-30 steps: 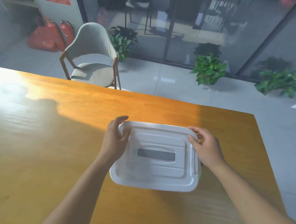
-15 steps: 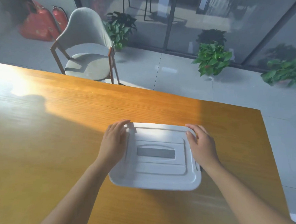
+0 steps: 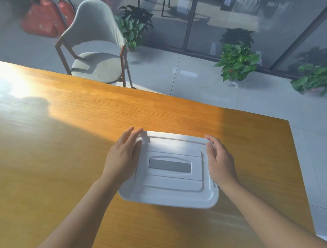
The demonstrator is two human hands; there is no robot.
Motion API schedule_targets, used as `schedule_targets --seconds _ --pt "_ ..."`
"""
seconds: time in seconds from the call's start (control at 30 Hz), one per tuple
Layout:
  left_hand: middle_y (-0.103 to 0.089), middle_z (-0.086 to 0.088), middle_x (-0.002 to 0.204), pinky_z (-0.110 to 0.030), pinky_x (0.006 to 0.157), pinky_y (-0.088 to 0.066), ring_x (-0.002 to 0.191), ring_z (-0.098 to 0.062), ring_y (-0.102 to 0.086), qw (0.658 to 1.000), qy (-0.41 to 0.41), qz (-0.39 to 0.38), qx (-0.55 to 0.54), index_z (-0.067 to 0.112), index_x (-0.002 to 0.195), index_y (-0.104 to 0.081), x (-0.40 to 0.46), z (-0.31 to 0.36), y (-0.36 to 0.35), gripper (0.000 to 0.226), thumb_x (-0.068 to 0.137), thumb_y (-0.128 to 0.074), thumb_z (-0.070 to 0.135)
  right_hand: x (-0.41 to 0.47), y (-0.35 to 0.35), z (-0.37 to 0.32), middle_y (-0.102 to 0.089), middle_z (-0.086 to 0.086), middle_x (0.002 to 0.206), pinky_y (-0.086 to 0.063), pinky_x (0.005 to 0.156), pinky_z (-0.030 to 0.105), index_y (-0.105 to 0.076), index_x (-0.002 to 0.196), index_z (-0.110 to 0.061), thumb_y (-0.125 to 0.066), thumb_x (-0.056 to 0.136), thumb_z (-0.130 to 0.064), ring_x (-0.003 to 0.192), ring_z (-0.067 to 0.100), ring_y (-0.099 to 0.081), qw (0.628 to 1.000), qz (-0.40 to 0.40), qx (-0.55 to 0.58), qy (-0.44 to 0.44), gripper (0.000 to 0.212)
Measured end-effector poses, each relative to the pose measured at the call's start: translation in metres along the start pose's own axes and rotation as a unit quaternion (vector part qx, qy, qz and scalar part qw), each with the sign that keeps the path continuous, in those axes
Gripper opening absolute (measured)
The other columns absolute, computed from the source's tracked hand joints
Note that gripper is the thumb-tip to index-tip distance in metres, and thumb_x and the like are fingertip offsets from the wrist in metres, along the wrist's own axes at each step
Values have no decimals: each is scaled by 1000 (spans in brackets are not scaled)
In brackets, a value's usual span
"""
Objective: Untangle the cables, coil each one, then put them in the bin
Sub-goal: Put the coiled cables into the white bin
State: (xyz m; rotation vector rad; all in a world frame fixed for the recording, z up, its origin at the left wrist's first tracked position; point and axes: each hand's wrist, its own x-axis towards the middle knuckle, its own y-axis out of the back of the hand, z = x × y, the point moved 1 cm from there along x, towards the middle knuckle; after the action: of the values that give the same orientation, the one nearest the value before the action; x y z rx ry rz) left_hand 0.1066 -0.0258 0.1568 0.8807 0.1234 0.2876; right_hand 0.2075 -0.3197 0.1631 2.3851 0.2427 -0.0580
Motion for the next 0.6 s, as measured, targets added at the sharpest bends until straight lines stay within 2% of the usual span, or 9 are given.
schedule_targets --seconds 0.07,0.1,0.17,0.23,0.3,0.4,0.47,0.53,0.6 --pt "-28 4 168 -48 109 -41 147 -26 -40 1000 20 9 17 37 159 -34 -8 3 2 52 108 -35 49 -8 3 -3 -48 -17 150 -37 106 27 -47 153 -31 -43 110 -42 119 -18 -50 1000 -1 11 3 44" --pt "-24 4 170 -48 114 -37 151 -24 -34 999 31 7 19 38 161 -29 -15 3 2 57 107 -34 56 -14 4 -2 -41 -18 156 -34 111 26 -42 157 -31 -44 109 -44 127 -21 -43 1000 -6 13 7 50" --pt "-18 2 173 -48 119 -31 156 -23 -25 999 41 6 28 36 164 -20 -34 4 2 70 102 -29 65 -32 2 4 -27 -20 164 -21 119 20 -29 163 -31 -48 106 -48 149 -10 -25 1000 -23 -9 15 62" --pt "-17 2 173 -47 121 -31 157 -22 -22 999 40 6 27 34 166 -11 -51 3 -2 76 100 -27 67 -50 0 10 -14 -28 165 -10 117 8 -16 165 -34 -51 105 -46 152 -11 -11 999 -42 -22 20 71" --pt "-19 4 172 -44 120 -33 157 -21 -23 999 40 10 17 34 166 -8 -56 3 -4 77 100 -29 67 -57 -3 12 -9 -35 163 -9 115 5 -11 164 -40 -52 105 -45 149 -18 -10 999 -51 -1 15 72" --pt "-18 8 172 -46 113 -39 155 -21 -25 999 50 0 16 38 166 -7 -45 9 0 75 101 -33 66 -48 -3 10 -17 -24 167 -20 123 25 -13 162 -44 -56 104 -42 154 -4 -18 998 -53 32 -11 72" --pt "-16 7 172 -47 108 -43 155 -22 -26 998 58 -8 14 42 165 -7 -41 11 2 75 99 -36 65 -43 -3 8 -19 -17 169 -22 125 33 -15 163 -43 -57 104 -42 156 5 -19 998 -57 33 -17 73" --pt "-15 3 172 -48 102 -47 153 -24 -31 996 89 -2 -1 43 164 -7 -45 12 3 78 98 -42 66 -44 0 5 -20 -16 169 -24 122 30 -15 163 -43 -59 103 -44 156 5 -21 997 -62 36 -20 75" --pt "-23 -3 170 -48 100 -49 148 -28 -40 993 116 21 -18 34 166 -8 -51 13 4 86 97 -51 63 -49 6 4 -21 -18 168 -23 116 23 -15 164 -41 -61 102 -44 153 3 -23 998 -51 27 -15 78"
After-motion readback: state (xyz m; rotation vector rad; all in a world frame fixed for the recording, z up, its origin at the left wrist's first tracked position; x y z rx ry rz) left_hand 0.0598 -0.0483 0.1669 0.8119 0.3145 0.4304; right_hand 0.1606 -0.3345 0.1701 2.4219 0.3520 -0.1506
